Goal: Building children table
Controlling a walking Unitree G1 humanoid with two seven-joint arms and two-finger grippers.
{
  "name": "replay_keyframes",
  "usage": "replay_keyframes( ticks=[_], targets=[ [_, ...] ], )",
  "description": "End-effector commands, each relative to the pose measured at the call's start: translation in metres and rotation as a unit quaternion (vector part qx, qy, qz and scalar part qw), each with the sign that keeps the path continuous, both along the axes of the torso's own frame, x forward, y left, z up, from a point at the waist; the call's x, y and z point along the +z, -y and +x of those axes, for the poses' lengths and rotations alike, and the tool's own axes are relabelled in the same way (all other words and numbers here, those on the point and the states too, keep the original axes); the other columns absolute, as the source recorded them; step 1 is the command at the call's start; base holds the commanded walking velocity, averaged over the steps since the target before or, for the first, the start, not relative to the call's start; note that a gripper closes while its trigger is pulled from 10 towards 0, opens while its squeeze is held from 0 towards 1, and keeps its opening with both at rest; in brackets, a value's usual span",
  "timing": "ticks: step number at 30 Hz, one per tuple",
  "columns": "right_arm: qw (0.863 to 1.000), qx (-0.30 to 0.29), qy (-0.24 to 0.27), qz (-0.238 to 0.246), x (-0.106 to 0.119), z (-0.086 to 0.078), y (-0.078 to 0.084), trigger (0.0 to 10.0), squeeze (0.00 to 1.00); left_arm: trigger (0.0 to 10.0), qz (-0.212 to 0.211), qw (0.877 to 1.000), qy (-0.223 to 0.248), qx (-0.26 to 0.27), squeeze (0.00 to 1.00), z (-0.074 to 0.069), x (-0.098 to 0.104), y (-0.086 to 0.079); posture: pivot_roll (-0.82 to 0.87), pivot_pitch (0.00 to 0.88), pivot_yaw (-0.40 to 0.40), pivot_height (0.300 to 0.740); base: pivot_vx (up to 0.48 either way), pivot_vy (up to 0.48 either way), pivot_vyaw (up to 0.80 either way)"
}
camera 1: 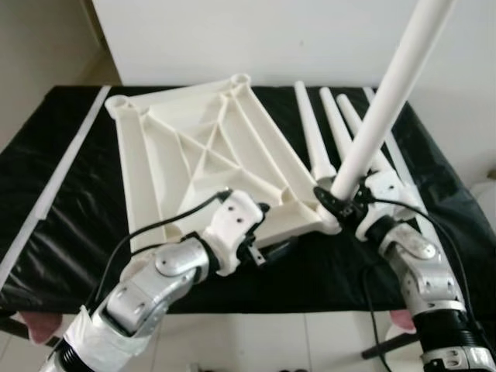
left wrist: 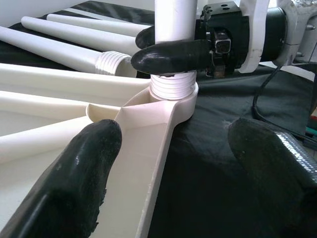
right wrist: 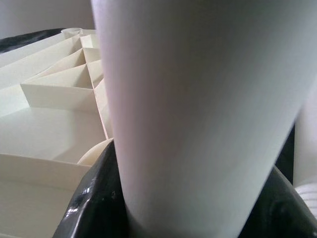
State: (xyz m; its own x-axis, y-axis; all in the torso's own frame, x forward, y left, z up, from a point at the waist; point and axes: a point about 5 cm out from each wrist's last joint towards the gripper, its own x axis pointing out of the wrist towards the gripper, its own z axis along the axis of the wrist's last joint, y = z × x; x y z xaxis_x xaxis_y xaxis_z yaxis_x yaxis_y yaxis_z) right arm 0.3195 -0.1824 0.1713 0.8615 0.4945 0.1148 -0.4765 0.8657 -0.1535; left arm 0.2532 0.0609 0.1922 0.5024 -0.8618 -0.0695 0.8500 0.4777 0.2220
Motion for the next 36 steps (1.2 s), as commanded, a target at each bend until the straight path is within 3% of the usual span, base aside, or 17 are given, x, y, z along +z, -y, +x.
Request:
replay_keyframes(
  ticks=[1,10,13,14,16,20,23,34,35,36],
  targets=[
    [1.000,-0.014,-0.026,0.004,-0.011,-0.002,0.002,10.0,0.00,10.0,0.031,0.995,-0.014,-0.097,0.00,-0.009,-0.007,0.005,-0.10,0.140,0.028,0.740,0.000,0.000,0.00],
    [0.996,-0.082,-0.019,0.001,-0.008,-0.004,-0.010,10.0,0.00,10.0,0.042,0.995,-0.005,-0.088,0.00,-0.007,-0.009,0.004,-0.09,0.136,0.024,0.740,0.000,0.000,0.00],
    [0.983,-0.178,-0.023,0.029,-0.008,-0.008,-0.021,10.0,0.00,10.0,0.042,0.995,-0.005,-0.087,0.00,-0.006,-0.009,0.004,-0.09,0.132,0.020,0.740,0.000,0.000,0.00],
    [0.983,-0.178,-0.023,0.029,-0.008,-0.008,-0.021,10.0,0.00,10.0,0.042,0.995,-0.005,-0.087,0.00,-0.006,-0.009,0.004,-0.09,0.132,0.020,0.740,0.000,0.000,0.00],
    [0.966,-0.245,-0.029,0.072,-0.012,-0.015,-0.040,10.0,0.00,10.0,0.044,0.995,-0.003,-0.087,0.00,-0.005,-0.009,0.003,-0.09,0.127,0.021,0.740,0.000,0.000,0.00],
    [0.953,-0.280,-0.046,0.101,-0.018,-0.019,-0.053,10.0,0.00,10.0,0.045,0.995,0.000,-0.087,0.00,-0.004,-0.009,0.002,-0.09,0.124,0.020,0.740,0.000,0.000,0.00],
    [0.951,-0.273,-0.060,0.133,-0.018,-0.021,-0.075,10.0,0.00,10.0,0.047,0.995,0.002,-0.084,0.00,-0.003,-0.008,0.000,-0.08,0.118,0.025,0.740,0.000,0.000,0.00],
    [0.952,-0.269,-0.050,0.136,-0.014,-0.023,-0.074,10.0,0.00,10.0,0.049,0.995,0.004,-0.084,0.00,-0.003,-0.008,-0.002,-0.08,0.112,0.031,0.740,0.000,0.000,0.00],
    [0.953,-0.265,-0.051,0.137,-0.013,-0.024,-0.074,10.0,1.00,10.0,0.049,0.995,0.005,-0.084,0.00,-0.002,-0.008,-0.001,-0.08,0.114,0.026,0.740,0.000,0.000,0.00],
    [0.955,-0.258,-0.050,0.139,-0.013,-0.024,-0.074,10.0,1.00,10.0,0.048,0.995,0.005,-0.083,0.00,-0.002,-0.007,-0.001,-0.08,0.114,0.026,0.740,0.000,0.000,0.00]
  ],
)
